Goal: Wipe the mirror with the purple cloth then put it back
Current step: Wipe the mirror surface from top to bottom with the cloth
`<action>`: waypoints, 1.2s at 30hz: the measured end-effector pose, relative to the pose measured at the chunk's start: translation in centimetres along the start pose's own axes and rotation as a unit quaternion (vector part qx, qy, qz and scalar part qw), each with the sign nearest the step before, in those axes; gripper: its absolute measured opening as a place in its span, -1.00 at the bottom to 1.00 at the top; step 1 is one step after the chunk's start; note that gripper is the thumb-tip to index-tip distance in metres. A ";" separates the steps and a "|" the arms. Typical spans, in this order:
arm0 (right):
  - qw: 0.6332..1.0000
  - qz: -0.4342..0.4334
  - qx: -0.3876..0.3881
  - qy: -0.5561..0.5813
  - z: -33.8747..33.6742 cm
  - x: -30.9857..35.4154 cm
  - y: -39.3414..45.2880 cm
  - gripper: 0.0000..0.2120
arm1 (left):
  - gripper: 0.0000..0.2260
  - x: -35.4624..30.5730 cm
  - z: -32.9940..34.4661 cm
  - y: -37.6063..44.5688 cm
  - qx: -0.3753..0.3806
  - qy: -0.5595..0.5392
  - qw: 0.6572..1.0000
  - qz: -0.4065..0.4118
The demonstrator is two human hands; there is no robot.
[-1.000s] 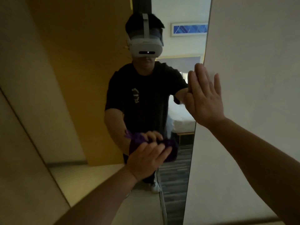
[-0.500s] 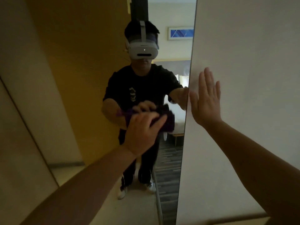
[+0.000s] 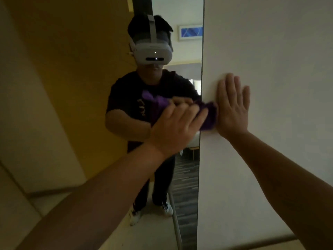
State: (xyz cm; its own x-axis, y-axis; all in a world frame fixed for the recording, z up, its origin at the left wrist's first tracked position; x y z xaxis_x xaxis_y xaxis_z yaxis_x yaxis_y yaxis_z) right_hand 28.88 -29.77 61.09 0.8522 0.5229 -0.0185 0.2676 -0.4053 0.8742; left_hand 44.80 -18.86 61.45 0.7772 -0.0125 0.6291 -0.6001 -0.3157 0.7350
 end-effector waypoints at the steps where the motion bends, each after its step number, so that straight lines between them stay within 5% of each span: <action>1: 1.000 -0.001 -0.009 -0.001 0.0 0.0 0.0 -0.41 | -0.69 -2.0 0.7 -2.4 0.016 -0.010 1.000 0.016; 7: 1.000 0.002 0.009 0.002 -0.3 0.1 -0.1 -0.42 | -0.60 -12.0 4.1 -17.0 0.179 -0.052 0.974 0.125; 14: 0.994 0.037 0.104 0.003 -2.6 0.9 -0.1 -0.41 | -0.62 -11.6 1.2 -16.0 0.221 -0.155 0.958 0.096; 17: 0.988 0.056 0.130 0.055 -3.8 1.8 -1.0 -0.39 | -0.56 -9.3 -1.1 -15.7 0.204 -0.215 0.954 0.034; 23: 0.975 0.108 0.135 0.140 -4.3 8.2 -7.8 -0.41 | -0.72 -1.4 -6.4 -19.4 0.169 -0.166 0.969 -0.069; 27: 0.965 0.044 0.176 0.187 -3.1 15.7 -12.9 -0.42 | -0.70 2.1 -9.6 -24.3 0.171 -0.150 0.969 -0.096; 36: 0.957 -0.057 0.265 0.103 0.0 28.7 -16.7 -0.43 | -0.66 9.3 -14.2 -35.8 0.165 -0.111 0.966 -0.166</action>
State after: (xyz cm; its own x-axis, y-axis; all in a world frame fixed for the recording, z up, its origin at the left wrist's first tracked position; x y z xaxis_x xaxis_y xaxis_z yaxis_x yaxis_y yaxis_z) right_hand 48.84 -8.02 46.01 0.7125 0.7002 0.0445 0.5898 -0.6321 0.5027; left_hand 70.84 5.78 44.56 0.9599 -0.0494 0.2759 -0.2457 -0.6220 0.7435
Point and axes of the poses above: each hand's wrist, its own y-axis towards the middle knuckle, its own z-axis out of the palm, x = y × z, the point moved 3 cm from there along y, towards the middle knuckle, and after that the axes turned 7 degrees about x, right-handed, at the moved point
